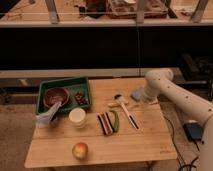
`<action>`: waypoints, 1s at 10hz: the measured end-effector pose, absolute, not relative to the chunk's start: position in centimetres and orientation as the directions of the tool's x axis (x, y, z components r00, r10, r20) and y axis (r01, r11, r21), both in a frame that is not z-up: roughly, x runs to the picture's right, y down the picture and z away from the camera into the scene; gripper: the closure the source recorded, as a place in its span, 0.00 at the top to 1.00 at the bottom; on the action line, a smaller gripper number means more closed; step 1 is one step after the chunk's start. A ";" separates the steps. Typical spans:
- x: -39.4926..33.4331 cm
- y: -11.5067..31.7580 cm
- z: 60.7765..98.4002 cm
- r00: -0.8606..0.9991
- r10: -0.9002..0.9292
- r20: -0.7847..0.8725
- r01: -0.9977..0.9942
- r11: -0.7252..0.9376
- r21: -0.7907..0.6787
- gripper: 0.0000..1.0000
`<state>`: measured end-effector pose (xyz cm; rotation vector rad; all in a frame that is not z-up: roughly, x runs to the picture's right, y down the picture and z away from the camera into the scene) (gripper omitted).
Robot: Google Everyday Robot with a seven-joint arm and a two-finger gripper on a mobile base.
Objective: Place fork in paper cup
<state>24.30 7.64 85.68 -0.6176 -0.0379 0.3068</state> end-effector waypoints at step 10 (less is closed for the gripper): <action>12.1 1.5 75.0 0.877 0.263 0.403 0.047 0.787 -0.615 0.00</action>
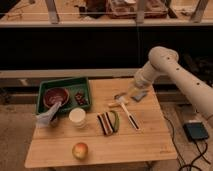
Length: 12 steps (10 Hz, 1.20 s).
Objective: Place fork in paper cup
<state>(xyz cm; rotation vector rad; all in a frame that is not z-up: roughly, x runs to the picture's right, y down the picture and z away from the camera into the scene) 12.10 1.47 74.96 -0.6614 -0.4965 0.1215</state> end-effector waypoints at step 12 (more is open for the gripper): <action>6.2 0.6 68.5 0.638 0.378 0.671 0.214 0.750 -0.626 0.00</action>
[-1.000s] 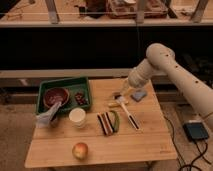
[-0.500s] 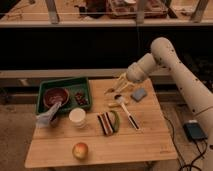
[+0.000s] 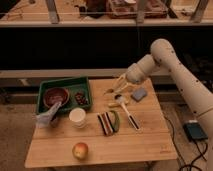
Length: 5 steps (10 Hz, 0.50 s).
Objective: Place fork in paper cup
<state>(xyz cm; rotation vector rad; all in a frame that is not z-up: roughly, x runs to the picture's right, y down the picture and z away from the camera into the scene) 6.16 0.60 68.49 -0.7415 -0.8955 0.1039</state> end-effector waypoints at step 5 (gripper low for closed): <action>-0.9 4.2 71.5 0.539 0.429 0.725 0.079 0.831 -0.551 0.00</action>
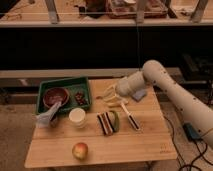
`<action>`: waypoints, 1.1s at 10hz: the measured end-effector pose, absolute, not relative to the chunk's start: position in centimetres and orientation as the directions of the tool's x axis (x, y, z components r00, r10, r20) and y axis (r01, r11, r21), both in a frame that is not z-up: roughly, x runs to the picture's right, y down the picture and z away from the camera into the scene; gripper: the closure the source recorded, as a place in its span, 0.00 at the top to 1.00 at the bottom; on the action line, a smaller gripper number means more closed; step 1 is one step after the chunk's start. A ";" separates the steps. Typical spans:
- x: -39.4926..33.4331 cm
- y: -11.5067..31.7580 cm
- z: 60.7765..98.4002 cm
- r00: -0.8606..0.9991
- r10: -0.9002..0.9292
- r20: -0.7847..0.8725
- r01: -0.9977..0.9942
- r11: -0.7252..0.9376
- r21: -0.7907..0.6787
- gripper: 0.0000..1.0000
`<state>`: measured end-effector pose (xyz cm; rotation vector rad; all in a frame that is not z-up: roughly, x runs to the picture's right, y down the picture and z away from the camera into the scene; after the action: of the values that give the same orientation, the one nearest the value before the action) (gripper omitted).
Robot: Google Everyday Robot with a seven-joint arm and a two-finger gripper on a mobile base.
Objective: Place fork in paper cup
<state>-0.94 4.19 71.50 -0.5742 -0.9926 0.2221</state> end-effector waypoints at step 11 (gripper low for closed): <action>-14.7 6.9 71.3 0.274 0.618 0.737 0.166 0.724 -0.669 0.00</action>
<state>-14.66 6.94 71.32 -0.7436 -1.2849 0.3448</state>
